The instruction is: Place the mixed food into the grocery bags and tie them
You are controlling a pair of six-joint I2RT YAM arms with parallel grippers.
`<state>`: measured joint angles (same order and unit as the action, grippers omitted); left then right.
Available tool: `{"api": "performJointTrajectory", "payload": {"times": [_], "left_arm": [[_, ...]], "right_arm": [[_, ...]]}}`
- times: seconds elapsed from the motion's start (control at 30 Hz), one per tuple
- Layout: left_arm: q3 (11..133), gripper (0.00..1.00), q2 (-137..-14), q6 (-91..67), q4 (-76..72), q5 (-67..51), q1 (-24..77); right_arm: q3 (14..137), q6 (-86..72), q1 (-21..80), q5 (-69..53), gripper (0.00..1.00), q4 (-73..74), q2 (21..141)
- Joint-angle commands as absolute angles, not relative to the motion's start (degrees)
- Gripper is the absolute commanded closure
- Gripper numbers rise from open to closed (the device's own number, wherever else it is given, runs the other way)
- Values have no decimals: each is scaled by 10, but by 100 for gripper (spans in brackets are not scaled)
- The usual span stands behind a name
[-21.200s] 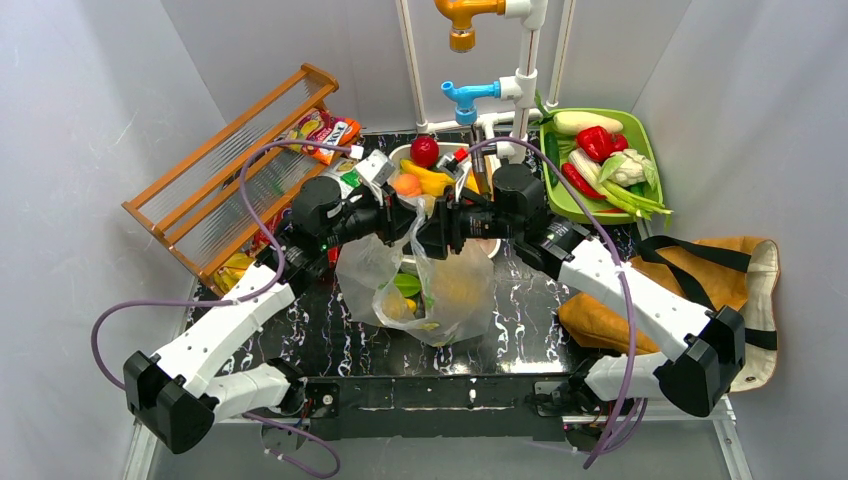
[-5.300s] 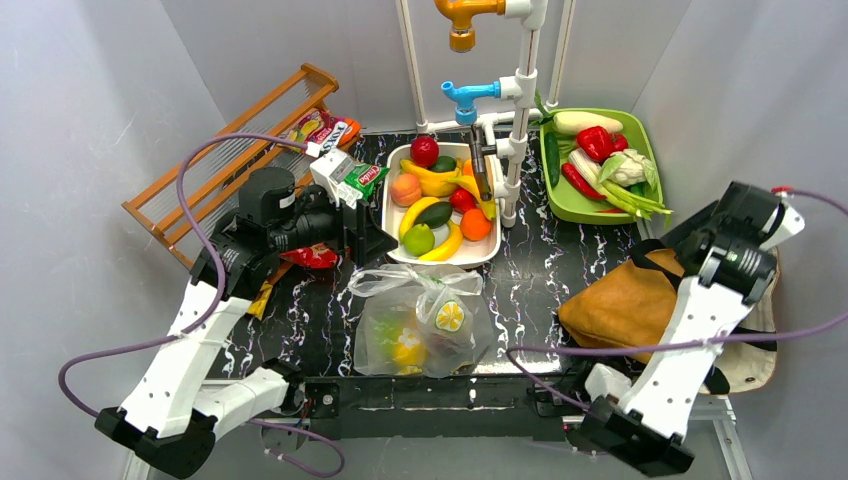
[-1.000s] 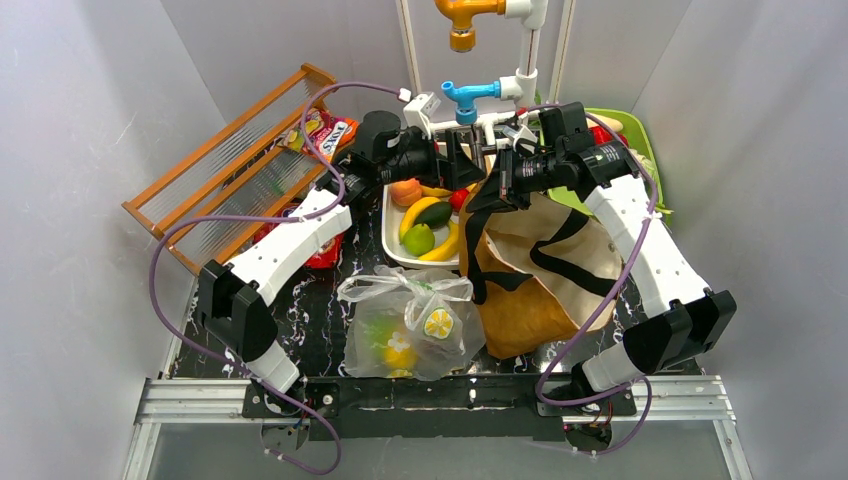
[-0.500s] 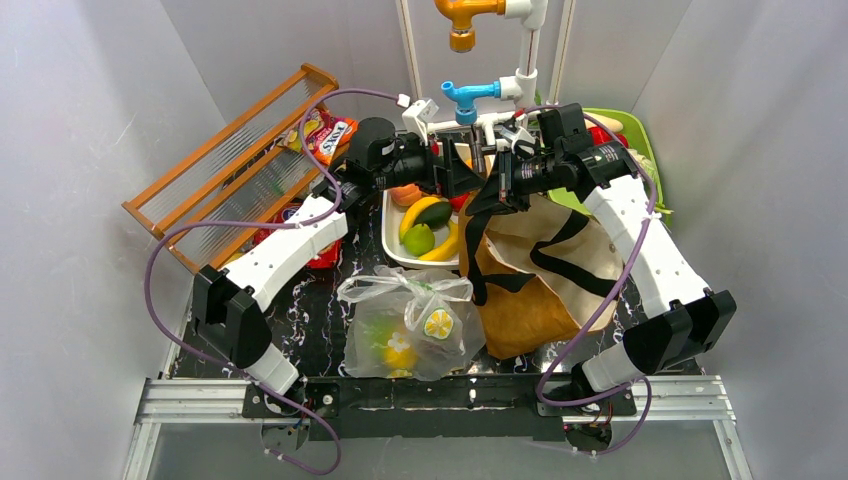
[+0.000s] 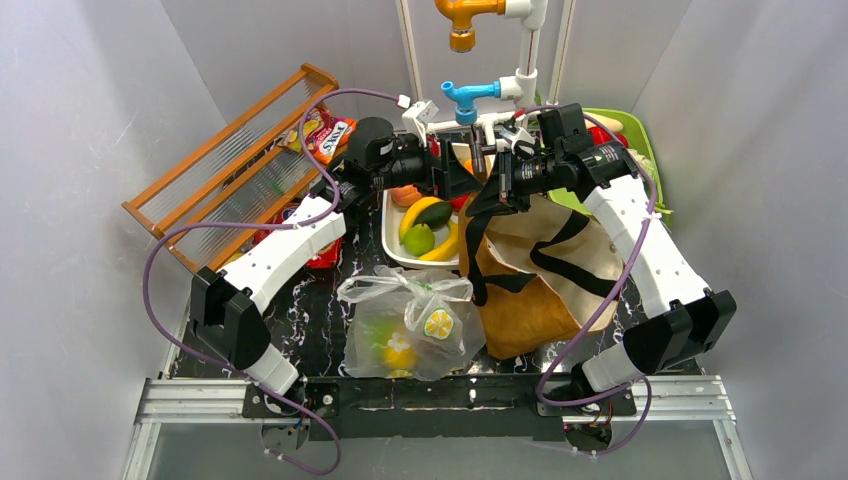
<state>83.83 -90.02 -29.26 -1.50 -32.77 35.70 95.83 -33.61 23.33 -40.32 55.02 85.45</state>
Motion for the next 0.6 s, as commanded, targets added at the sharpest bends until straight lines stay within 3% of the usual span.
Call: {"api": "performJointTrajectory", "payload": {"times": [0.0, 0.07, 0.23, 0.33, 0.5, 0.53, 0.57], "left_arm": [[844, 18, -881, -298, -9, -395, 366], [844, 26, -884, -298, -13, -399, 367], [846, 76, -891, -314, -24, -413, 367], [841, 97, -895, -331, -35, -430, 367], [830, 100, -886, -325, -41, -434, 367], [831, 100, -886, -321, -38, -434, 367], [834, 100, -886, -320, -33, -433, 367]], "right_arm": [[972, -328, 236, -411, 99, 540, 857], [973, -327, 236, -411, 99, 539, 857], [974, -326, 236, -412, 99, 540, 857], [975, -325, 236, -413, 99, 541, 858], [978, -319, 236, -411, 98, 544, 856], [980, -317, 236, -412, 94, 547, 857], [984, -315, 236, -411, 81, 552, 857]]}}
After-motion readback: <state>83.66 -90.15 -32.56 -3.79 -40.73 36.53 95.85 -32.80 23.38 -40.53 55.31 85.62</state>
